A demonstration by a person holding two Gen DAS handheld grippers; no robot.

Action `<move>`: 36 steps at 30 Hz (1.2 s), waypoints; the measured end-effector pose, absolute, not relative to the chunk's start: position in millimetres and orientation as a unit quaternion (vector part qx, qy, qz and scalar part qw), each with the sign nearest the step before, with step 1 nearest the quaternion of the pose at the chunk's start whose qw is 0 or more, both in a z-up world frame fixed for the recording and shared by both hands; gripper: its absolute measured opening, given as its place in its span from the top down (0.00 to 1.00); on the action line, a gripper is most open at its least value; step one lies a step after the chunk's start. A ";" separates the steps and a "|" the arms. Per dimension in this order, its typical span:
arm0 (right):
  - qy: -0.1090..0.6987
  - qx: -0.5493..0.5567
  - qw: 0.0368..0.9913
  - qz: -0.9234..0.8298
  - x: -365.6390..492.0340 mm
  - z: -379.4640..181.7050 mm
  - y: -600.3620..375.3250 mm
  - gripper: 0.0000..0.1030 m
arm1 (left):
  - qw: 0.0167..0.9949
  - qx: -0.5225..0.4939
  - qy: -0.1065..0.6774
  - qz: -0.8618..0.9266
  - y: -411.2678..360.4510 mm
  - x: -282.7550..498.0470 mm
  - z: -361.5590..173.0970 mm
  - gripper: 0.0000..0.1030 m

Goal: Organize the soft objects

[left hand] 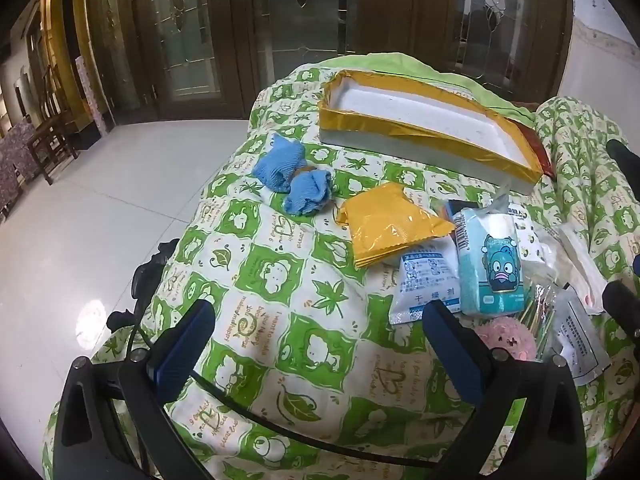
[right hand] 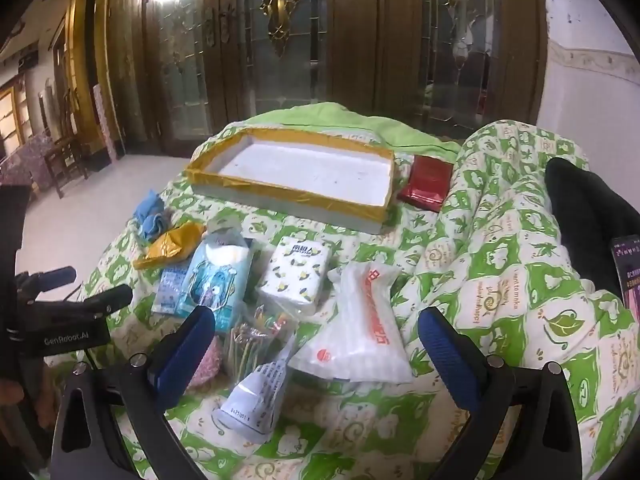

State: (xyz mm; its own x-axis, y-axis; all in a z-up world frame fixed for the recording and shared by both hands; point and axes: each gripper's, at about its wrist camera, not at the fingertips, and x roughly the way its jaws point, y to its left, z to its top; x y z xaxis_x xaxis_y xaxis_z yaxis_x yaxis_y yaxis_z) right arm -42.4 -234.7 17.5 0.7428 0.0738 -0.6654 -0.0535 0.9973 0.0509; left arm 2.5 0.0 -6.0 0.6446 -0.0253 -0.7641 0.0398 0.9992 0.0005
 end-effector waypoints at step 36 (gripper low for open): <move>0.400 0.056 0.914 0.029 -40.8 2.7 -235.5 0.01 | 0.907 0.007 0.420 -0.020 1.0 2.4 -3.4 0.00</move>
State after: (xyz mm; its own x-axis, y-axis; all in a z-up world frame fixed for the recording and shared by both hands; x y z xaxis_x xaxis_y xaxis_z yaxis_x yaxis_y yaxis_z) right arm -40.8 -235.5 2.7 0.6785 0.0985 -0.7279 -0.0084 0.9919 0.1265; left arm 2.4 0.9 -3.4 0.6461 -0.0295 -0.7627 0.0414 0.9991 -0.0036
